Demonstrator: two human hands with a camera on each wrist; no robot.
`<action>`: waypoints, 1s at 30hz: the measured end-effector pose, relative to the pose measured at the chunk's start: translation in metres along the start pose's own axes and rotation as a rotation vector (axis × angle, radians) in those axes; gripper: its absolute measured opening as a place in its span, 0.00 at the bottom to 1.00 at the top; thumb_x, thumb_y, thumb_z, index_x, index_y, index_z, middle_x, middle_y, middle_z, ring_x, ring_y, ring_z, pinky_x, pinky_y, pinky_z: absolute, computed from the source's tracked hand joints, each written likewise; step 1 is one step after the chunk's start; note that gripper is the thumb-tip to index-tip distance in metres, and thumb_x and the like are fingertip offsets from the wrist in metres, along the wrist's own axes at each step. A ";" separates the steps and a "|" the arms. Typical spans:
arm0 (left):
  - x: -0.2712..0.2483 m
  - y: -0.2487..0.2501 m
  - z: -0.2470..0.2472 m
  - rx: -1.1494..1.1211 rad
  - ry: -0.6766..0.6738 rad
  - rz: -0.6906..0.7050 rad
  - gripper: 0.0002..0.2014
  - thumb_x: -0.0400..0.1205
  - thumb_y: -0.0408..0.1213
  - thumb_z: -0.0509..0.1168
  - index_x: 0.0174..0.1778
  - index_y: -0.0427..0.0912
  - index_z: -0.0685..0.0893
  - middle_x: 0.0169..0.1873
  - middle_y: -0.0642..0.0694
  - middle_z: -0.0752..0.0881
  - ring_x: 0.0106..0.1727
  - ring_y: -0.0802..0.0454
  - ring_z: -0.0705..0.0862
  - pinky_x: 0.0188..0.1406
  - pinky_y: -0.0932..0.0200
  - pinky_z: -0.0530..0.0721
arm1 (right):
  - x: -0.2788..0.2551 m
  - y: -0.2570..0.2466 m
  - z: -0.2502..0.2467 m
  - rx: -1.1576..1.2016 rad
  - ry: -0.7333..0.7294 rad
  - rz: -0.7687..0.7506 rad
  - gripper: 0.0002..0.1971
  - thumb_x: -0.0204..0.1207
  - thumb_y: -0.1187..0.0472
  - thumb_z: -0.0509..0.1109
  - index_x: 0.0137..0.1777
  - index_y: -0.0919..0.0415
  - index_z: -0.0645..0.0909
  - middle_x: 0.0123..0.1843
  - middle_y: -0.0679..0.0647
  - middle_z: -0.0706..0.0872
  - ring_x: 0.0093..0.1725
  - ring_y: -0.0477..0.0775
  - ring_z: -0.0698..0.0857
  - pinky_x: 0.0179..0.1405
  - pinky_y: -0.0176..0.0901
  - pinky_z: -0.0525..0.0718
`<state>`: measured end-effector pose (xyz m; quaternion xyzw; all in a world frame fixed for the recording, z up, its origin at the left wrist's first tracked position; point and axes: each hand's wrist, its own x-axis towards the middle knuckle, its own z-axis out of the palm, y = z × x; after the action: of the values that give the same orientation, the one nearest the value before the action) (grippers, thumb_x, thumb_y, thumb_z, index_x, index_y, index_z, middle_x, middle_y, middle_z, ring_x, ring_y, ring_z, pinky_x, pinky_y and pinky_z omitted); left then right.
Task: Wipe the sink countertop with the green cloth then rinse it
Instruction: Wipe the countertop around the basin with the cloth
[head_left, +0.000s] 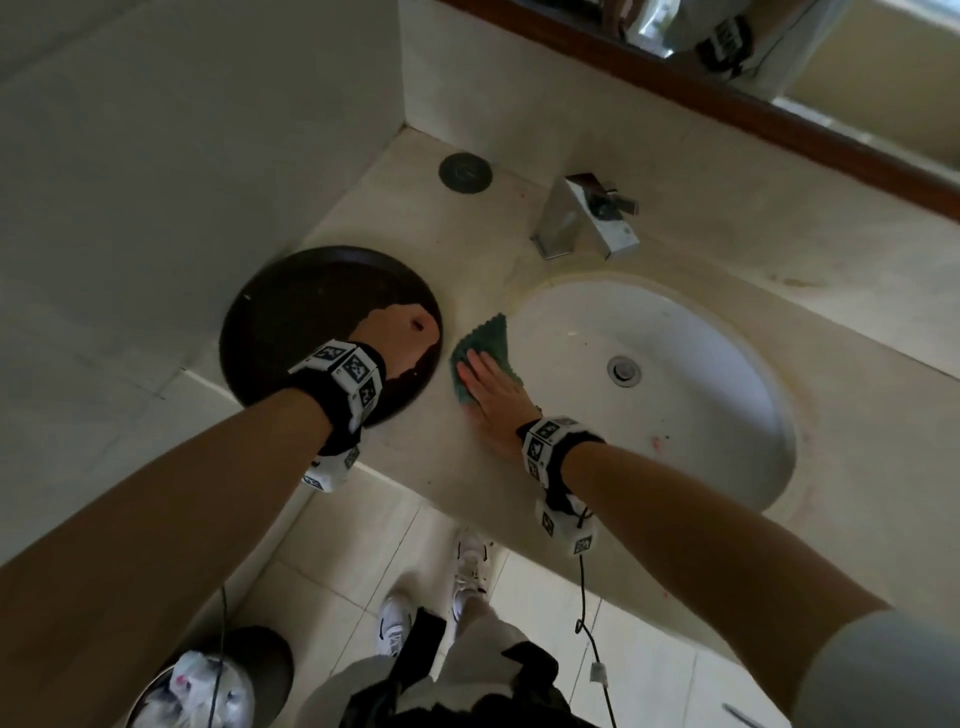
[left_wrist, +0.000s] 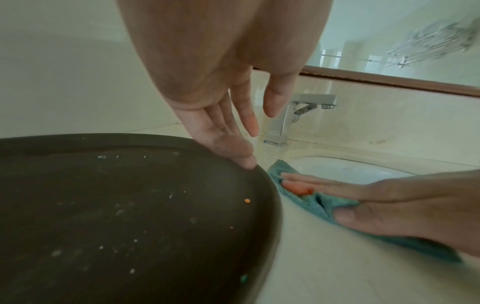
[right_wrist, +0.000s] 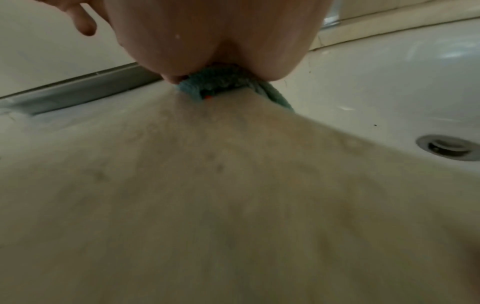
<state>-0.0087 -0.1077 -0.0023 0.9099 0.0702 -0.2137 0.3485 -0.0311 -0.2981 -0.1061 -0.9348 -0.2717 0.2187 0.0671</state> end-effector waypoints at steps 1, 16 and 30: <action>-0.002 0.001 0.002 -0.006 -0.006 0.010 0.13 0.84 0.46 0.58 0.56 0.49 0.84 0.49 0.41 0.90 0.48 0.40 0.89 0.53 0.43 0.89 | -0.009 -0.001 0.003 0.010 -0.004 0.011 0.35 0.82 0.43 0.35 0.85 0.60 0.47 0.87 0.57 0.43 0.86 0.57 0.44 0.85 0.52 0.50; 0.024 0.014 -0.001 0.043 -0.012 0.036 0.13 0.84 0.49 0.56 0.54 0.49 0.83 0.49 0.41 0.88 0.51 0.40 0.88 0.54 0.43 0.88 | -0.011 0.011 -0.008 -0.044 -0.016 0.001 0.31 0.83 0.44 0.34 0.86 0.52 0.42 0.87 0.51 0.39 0.86 0.53 0.41 0.83 0.48 0.43; 0.066 0.011 -0.022 -0.027 0.059 -0.121 0.10 0.82 0.49 0.59 0.50 0.52 0.84 0.51 0.42 0.89 0.51 0.37 0.88 0.57 0.42 0.86 | 0.092 0.033 -0.061 -0.061 0.009 -0.094 0.28 0.88 0.49 0.44 0.86 0.51 0.42 0.87 0.48 0.39 0.86 0.48 0.39 0.83 0.48 0.42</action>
<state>0.0609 -0.1027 -0.0099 0.9052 0.1384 -0.2065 0.3448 0.0816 -0.2765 -0.0936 -0.9236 -0.3216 0.2026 0.0498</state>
